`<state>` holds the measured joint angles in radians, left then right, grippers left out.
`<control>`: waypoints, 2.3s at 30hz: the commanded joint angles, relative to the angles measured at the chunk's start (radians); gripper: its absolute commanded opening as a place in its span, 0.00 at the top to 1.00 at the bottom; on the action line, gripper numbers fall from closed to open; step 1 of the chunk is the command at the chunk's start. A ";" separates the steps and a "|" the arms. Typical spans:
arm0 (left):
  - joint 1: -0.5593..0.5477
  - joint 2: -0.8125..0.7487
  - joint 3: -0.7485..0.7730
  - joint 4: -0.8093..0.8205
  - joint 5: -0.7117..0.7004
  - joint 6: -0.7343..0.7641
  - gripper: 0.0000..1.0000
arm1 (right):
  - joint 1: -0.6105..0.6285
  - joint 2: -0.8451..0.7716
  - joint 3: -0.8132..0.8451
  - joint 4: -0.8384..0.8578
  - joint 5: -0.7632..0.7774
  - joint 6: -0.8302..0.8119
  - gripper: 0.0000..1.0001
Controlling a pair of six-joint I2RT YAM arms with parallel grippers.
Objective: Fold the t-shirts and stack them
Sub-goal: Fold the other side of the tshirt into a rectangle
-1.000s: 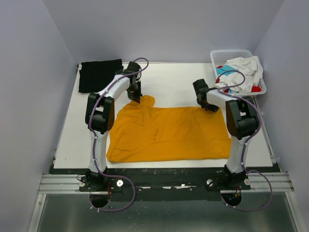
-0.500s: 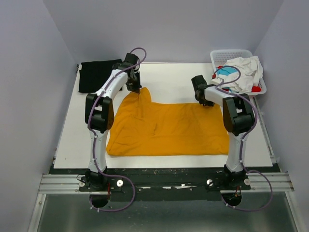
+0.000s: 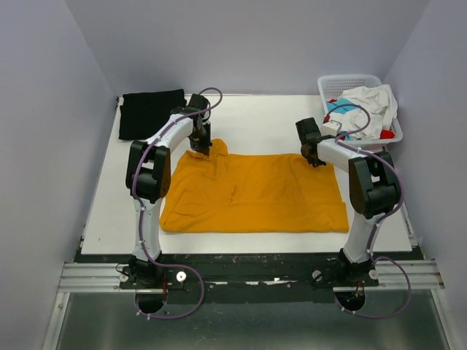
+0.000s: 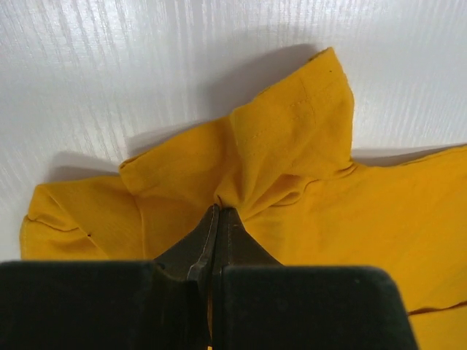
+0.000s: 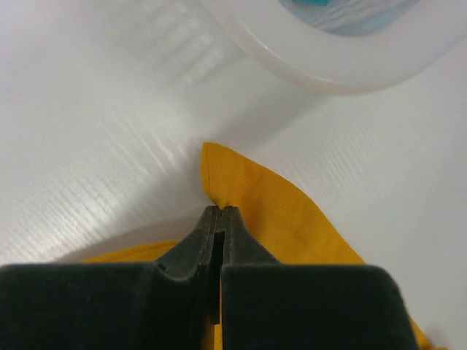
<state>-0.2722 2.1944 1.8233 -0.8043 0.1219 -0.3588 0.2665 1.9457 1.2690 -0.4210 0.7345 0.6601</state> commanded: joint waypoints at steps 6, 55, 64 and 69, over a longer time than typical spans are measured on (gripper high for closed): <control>-0.046 -0.217 -0.186 0.121 -0.017 0.007 1.00 | 0.014 -0.219 -0.173 0.089 -0.116 -0.076 0.99; -0.235 -0.815 -0.919 0.328 -0.334 -0.176 1.00 | 0.030 -0.569 -0.444 -0.106 -0.102 0.008 0.98; -0.302 -0.936 -1.040 0.163 -0.335 -0.344 0.52 | 0.030 -0.614 -0.480 -0.284 -0.123 0.159 0.41; -0.421 -1.217 -1.072 0.043 -0.393 -0.491 0.02 | 0.031 -0.911 -0.556 -0.303 -0.175 0.159 0.00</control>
<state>-0.6319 1.1915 0.7483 -0.6460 -0.2165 -0.7078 0.2935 1.2572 0.7567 -0.6685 0.6022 0.7937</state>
